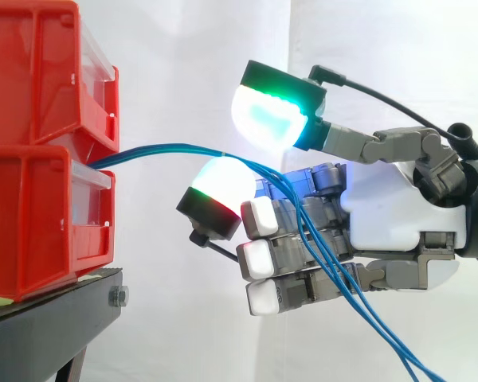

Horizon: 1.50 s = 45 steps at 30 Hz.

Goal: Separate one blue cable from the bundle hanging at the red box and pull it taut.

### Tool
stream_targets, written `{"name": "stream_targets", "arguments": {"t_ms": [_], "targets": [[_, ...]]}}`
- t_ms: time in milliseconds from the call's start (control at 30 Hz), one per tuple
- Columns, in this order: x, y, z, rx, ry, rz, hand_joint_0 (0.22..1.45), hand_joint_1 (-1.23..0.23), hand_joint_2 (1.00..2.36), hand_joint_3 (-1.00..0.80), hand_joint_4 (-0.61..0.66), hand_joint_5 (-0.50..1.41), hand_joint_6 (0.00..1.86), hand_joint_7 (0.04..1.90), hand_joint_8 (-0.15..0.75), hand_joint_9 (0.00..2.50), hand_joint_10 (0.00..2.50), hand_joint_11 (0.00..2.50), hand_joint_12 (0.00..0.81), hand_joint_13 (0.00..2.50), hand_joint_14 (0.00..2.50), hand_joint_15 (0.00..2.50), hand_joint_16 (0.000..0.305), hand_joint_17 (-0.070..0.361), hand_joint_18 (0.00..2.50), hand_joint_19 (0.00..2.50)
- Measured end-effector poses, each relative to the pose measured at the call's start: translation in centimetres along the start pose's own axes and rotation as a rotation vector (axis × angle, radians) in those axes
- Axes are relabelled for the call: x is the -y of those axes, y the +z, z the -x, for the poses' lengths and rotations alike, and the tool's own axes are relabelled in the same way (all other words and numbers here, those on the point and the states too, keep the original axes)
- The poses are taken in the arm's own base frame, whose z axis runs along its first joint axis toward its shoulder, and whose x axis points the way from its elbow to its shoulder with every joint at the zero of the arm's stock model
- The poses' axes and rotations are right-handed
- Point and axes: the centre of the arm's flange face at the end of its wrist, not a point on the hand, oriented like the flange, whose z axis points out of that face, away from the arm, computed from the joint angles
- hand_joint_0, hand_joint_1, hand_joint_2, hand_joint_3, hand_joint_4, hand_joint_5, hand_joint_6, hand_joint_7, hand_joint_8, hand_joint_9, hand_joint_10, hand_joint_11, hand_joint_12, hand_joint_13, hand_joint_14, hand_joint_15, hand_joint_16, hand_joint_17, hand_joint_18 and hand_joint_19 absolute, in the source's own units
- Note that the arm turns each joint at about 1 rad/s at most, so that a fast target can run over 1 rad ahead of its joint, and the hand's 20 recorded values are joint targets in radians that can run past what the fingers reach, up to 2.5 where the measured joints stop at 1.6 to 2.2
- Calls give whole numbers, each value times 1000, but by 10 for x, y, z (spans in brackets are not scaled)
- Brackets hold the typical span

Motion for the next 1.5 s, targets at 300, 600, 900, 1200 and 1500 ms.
{"name": "stream_targets", "arguments": {"t_ms": [300, 600, 900, 1200, 1500], "targets": [[0, 0, 1, 3, -3, 0, 691, -686, 1023, -130, 122, -133, 585, 1251, 298, 1049, 20, 672, 299, 1011, 20, 541, 25, 57, 766, 489], [0, 0, 1, 3, -2, 3, 731, -783, 1025, -164, 135, -191, 772, 996, 286, 984, 20, 719, 301, 998, 20, 556, 26, 58, 777, 493], [0, 0, 0, 2, -3, 3, 658, -826, 1000, -500, 159, -211, 854, 960, 288, 969, 19, 749, 299, 987, 19, 555, 25, 57, 784, 483], [0, 0, 1, 2, -3, 1, 587, -501, 1000, -500, 171, -200, 837, 952, 299, 1002, 20, 751, 317, 1005, 20, 561, 28, 63, 803, 503], [0, 0, 1, 3, -4, 0, 652, -716, 1020, -218, 137, -210, 855, 973, 307, 946, 17, 768, 327, 978, 19, 574, 30, 67, 783, 509]]}}
